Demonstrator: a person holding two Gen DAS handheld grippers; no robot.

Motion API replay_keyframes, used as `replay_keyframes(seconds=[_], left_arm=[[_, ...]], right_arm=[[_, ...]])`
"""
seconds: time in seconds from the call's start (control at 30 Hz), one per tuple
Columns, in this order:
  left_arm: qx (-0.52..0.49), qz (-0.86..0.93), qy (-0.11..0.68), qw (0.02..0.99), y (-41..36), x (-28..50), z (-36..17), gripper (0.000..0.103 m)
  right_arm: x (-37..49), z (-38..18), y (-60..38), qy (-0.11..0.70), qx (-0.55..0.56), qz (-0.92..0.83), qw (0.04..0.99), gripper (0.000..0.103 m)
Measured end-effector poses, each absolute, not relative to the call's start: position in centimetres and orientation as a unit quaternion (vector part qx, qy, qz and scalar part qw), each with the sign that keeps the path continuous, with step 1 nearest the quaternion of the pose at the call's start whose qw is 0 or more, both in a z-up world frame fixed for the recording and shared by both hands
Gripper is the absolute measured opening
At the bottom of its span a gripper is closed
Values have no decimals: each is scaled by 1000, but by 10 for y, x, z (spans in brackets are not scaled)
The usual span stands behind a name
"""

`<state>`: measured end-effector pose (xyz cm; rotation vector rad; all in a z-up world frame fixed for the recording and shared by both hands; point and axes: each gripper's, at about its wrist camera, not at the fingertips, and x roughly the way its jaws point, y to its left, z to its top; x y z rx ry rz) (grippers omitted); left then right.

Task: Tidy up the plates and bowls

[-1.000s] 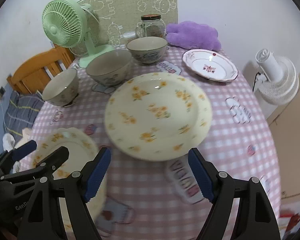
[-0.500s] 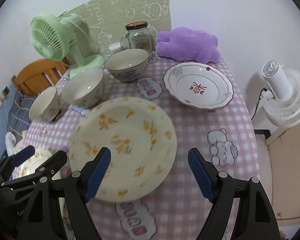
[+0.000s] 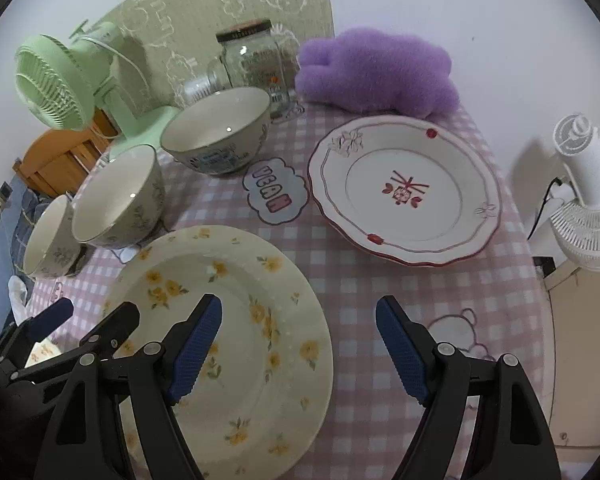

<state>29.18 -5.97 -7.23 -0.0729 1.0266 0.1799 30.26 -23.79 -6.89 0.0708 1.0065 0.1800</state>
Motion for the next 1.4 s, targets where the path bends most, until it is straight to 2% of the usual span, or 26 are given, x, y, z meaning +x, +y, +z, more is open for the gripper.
replay_keyframes(seconds=[0.33, 0.5, 0.67, 0.87, 1.4], left_arm=[[-31, 73, 520, 850, -57, 306, -102, 83], [-37, 62, 521, 850, -59, 308, -106, 84], [-31, 55, 519, 852, -60, 305, -105, 84], [-23, 30, 527, 849, -63, 298, -103, 84], [7, -32, 546, 837, -99, 258, -102, 84]], right_arm=[[320, -103, -235, 513, 42, 85, 853, 81], [323, -110, -232, 522, 43, 92, 847, 63], [321, -107, -225, 521, 17, 103, 847, 52], [311, -103, -220, 518, -15, 93, 850, 52], [261, -100, -260, 549, 12, 48, 834, 55]])
